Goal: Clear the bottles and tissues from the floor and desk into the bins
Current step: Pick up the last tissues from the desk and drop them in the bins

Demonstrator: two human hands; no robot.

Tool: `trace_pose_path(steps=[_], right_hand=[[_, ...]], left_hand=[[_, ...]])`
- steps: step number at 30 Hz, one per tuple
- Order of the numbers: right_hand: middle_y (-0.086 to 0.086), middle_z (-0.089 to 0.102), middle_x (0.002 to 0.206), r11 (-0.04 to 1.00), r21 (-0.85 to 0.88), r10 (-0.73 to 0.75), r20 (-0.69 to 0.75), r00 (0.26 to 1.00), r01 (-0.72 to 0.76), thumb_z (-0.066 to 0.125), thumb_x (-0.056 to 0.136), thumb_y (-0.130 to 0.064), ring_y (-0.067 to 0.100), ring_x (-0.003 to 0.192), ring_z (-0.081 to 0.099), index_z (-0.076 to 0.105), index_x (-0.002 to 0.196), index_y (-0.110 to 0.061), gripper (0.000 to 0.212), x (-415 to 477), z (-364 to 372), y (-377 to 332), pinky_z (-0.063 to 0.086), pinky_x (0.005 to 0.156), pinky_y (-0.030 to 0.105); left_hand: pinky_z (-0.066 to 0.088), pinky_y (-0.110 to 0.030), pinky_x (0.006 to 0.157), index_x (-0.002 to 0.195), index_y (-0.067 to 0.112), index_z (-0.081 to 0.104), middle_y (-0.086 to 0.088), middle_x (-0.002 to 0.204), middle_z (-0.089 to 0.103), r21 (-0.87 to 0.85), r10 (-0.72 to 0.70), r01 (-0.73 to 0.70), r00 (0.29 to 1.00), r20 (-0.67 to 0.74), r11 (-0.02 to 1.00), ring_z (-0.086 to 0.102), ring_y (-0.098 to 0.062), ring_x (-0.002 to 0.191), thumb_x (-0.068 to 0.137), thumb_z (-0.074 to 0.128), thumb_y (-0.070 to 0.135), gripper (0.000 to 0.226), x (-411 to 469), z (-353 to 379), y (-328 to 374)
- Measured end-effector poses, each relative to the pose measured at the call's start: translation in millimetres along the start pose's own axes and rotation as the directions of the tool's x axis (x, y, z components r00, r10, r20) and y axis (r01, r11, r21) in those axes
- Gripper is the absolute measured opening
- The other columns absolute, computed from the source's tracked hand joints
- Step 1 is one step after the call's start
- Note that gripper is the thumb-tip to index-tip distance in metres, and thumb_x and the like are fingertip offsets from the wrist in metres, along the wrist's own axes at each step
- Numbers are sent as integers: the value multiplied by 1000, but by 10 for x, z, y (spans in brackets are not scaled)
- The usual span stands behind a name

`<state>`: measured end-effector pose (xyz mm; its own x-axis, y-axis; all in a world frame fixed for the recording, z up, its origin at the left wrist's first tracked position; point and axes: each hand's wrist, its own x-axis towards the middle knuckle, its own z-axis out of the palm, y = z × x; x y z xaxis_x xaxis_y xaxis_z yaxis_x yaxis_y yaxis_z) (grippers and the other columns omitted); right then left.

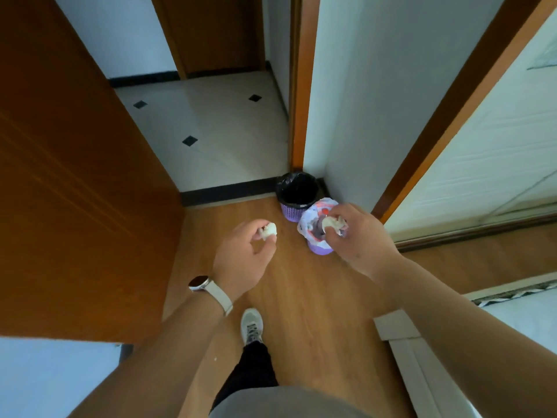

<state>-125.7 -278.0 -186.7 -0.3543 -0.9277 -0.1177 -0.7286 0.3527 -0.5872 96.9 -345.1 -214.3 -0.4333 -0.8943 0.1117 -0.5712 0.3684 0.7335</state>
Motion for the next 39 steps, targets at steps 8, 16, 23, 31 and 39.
trace_pose_path(steps=[8,16,23,31,39], right_hand=[[-2,61,108,982,-175,55,-74,996,-67,55,95,-29,14,82,55,59,115,-23,22,1252,85,-666,42,65,18],[-6,60,104,979,-169,79,-194,978,-113,57,90,-28,19,83,58,59,109,-29,20,2055,242,-724,35,67,22],[-3,59,109,988,-87,114,-170,979,-130,58,89,-29,15,86,54,58,116,-22,27,2817,247,-324,41,70,16],[-2,59,108,980,4,198,-40,979,-198,59,89,-27,14,85,55,59,113,-20,25,4193,345,528,39,65,13],[-7,58,113,949,36,311,37,950,-312,57,90,-30,12,91,52,57,115,-29,26,5244,394,1332,39,72,24]], left_hand=[[55,-30,77,113,23,64,6,101,64,-59,67,-62,995,72,996,60,-8,93,90,65,26,23,1543,-375,-603],[52,-28,75,110,23,65,12,94,59,-55,148,-143,983,106,988,56,-4,89,89,66,25,21,2523,-445,-971],[51,-26,72,114,17,65,10,95,61,-2,155,-157,973,173,988,58,-8,89,89,66,23,25,3303,-103,-994],[53,-30,76,110,18,65,10,97,62,97,70,-104,950,304,990,59,-9,90,87,67,25,24,4608,756,-1060],[39,-12,68,112,19,63,14,97,58,185,-7,-80,903,430,979,56,-6,90,89,64,27,25,5668,1666,-1281]])
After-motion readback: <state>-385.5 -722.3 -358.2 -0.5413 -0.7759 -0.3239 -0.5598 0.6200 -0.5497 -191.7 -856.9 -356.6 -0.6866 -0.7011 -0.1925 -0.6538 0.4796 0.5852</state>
